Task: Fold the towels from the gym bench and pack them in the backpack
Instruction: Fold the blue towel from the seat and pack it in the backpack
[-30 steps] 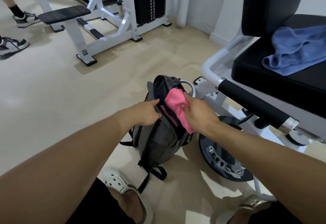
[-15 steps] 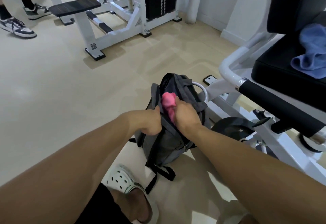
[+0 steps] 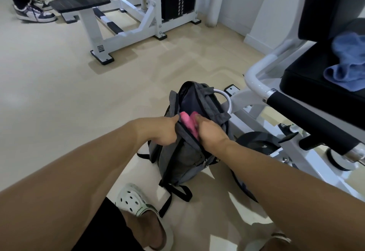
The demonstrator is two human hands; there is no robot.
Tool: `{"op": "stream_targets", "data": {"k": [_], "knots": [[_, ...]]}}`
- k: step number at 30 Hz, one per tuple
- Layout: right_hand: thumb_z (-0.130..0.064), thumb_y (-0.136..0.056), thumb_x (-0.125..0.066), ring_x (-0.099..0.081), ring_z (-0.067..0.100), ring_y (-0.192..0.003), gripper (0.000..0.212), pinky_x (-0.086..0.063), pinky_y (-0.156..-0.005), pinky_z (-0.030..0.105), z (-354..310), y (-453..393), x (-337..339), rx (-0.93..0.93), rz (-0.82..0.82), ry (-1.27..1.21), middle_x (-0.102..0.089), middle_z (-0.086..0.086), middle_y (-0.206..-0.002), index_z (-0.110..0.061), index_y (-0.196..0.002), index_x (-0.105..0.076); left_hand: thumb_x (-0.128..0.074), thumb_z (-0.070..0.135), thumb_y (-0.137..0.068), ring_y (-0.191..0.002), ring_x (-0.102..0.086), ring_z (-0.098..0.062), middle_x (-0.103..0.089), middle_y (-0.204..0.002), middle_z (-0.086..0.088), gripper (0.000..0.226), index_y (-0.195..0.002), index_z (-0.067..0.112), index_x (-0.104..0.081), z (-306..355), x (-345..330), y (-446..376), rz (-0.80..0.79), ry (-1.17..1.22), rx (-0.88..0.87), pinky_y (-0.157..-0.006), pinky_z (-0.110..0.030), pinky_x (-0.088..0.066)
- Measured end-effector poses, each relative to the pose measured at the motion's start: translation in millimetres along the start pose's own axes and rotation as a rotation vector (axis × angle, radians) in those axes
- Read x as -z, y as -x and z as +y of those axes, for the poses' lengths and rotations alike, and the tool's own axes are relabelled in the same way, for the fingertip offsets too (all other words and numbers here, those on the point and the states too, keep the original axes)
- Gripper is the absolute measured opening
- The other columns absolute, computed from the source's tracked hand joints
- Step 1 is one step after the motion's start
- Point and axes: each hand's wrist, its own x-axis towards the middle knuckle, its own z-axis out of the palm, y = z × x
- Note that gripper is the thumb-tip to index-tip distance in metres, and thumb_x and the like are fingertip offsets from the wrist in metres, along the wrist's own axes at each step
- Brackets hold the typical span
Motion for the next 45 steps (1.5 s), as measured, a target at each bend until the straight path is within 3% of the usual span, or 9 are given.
{"op": "stream_targets", "data": {"k": [8,12,17,23,28,33,38,42,45], "knots": [[-0.03,-0.107,-0.043,-0.048,0.03,-0.136,0.047,-0.04,-0.111,0.039,-32.7,70.8,78.3,0.06,0.109,-0.11,-0.053,0.016,-0.146,0.0,-0.143,-0.045,-0.046,0.015,-0.105,-0.135,-0.049,-0.031,-0.04,-0.158,-0.013,0.057,-0.158,0.007,-0.026,10.9,10.0,-0.4,0.051,-0.007,-0.03,-0.105,-0.031,-0.042],[-0.025,-0.107,-0.048,-0.048,0.028,-0.136,0.048,-0.04,-0.109,0.036,-47.1,100.8,127.6,0.15,0.268,-0.07,-0.051,0.009,-0.15,-0.01,-0.151,-0.039,-0.049,0.01,-0.098,-0.123,-0.057,-0.031,-0.05,-0.15,-0.017,0.062,-0.157,0.011,-0.03,19.5,15.9,-8.4,0.228,0.135,-0.074,-0.086,-0.028,-0.046],[-0.038,-0.105,-0.052,-0.035,0.013,-0.147,0.061,-0.025,-0.111,0.018,-32.0,131.7,177.8,0.151,0.471,-0.062,-0.037,-0.003,-0.162,-0.02,-0.159,-0.031,-0.061,0.028,-0.098,-0.136,-0.05,-0.024,-0.05,-0.15,-0.002,0.057,-0.152,0.021,-0.041,63.3,22.2,-2.3,0.567,0.375,-0.301,-0.112,-0.041,-0.042],[-0.039,-0.102,-0.054,-0.036,0.024,-0.147,0.053,-0.031,-0.119,0.041,38.4,147.7,213.6,-0.026,0.798,0.022,-0.046,0.003,-0.156,-0.018,-0.151,-0.048,-0.059,0.039,-0.101,-0.137,-0.044,-0.006,-0.044,-0.153,0.014,0.051,-0.149,0.03,-0.044,110.0,19.1,6.6,0.768,0.431,-0.488,-0.107,-0.023,-0.034],[-0.071,-0.093,-0.045,-0.038,0.045,-0.139,0.072,-0.033,-0.112,0.058,93.2,152.0,238.9,-0.497,0.553,0.223,-0.046,0.016,-0.152,-0.019,-0.143,-0.048,-0.062,0.031,-0.1,-0.132,-0.047,-0.001,-0.051,-0.142,0.019,0.038,-0.137,0.028,-0.056,122.4,12.3,-1.9,0.841,0.409,-0.644,-0.113,-0.024,-0.037],[-0.037,-0.1,-0.054,-0.053,0.037,-0.112,0.031,-0.04,-0.078,0.042,90.1,147.5,234.3,-0.31,0.692,0.249,-0.064,0.016,-0.114,-0.011,-0.114,-0.067,-0.062,0.032,-0.1,-0.122,-0.048,0.009,-0.052,-0.129,0.027,0.035,-0.135,0.033,-0.057,128.9,9.5,0.9,0.854,0.427,-0.69,-0.1,-0.003,-0.031],[-0.031,-0.101,-0.055,-0.058,0.022,-0.079,0.014,-0.048,-0.071,0.037,58.9,152.6,223.5,0.004,0.66,-0.149,-0.068,0.002,-0.087,-0.02,-0.099,-0.063,-0.064,0.027,-0.1,-0.129,-0.051,0.003,-0.059,-0.135,0.019,0.043,-0.142,0.029,-0.052,134.1,12.1,13.9,0.851,0.545,-0.757,-0.11,-0.025,-0.043],[-0.029,-0.099,-0.061,-0.065,0.004,-0.076,0.008,-0.052,-0.069,0.023,15.5,165.1,201.0,0.239,0.486,-0.448,-0.071,-0.008,-0.082,-0.025,-0.099,-0.068,-0.082,0.028,-0.083,-0.125,-0.059,-0.004,-0.061,-0.135,0.015,0.069,-0.144,0.032,-0.048,133.3,14.1,33.5,0.734,0.55,-0.833,-0.105,-0.023,-0.048],[-0.034,-0.094,-0.069,-0.07,0.007,-0.08,0.014,-0.059,-0.075,0.034,8.7,163.0,190.3,0.265,0.426,-0.552,-0.074,-0.009,-0.089,-0.024,-0.103,-0.066,-0.075,0.012,-0.085,-0.091,-0.069,-0.011,-0.072,-0.097,0.01,0.03,-0.107,0.03,-0.065,126.4,13.1,37.5,0.73,0.613,-0.789,-0.08,-0.035,-0.058]]}}
